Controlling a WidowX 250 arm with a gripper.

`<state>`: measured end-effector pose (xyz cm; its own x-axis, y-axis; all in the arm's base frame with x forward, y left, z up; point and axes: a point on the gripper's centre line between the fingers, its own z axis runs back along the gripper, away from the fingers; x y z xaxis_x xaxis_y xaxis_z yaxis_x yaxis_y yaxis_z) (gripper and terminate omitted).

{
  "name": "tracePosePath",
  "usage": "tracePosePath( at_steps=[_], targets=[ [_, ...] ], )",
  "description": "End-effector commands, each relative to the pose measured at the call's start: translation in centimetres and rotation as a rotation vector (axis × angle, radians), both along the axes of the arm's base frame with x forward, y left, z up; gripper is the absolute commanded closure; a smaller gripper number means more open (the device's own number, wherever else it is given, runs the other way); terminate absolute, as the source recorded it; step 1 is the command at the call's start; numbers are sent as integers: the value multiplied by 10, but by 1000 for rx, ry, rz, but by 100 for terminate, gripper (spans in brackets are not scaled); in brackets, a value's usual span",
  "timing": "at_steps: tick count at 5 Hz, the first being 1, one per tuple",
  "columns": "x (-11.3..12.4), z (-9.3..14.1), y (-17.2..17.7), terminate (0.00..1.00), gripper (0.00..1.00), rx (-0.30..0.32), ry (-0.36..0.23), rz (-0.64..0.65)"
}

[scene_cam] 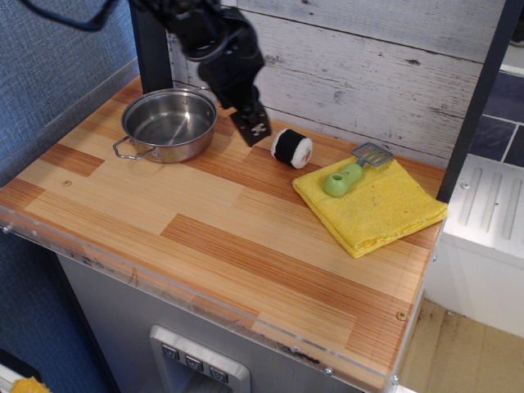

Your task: Move black and white object to left front corner of counter

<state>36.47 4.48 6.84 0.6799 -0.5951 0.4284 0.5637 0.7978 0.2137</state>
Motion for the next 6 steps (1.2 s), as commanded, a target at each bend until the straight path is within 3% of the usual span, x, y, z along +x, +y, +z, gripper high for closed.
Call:
tracePosePath(
  at_steps=[1,4,5,6],
  targets=[
    [29,2,-26,0,0,34,-27,-108],
    [32,-24,-24,0,0,114,87,-116],
    [28,-28,-15,0,100,148,102,-86],
    [25,-29,-11,0,100,169,117,-76]
  ],
)
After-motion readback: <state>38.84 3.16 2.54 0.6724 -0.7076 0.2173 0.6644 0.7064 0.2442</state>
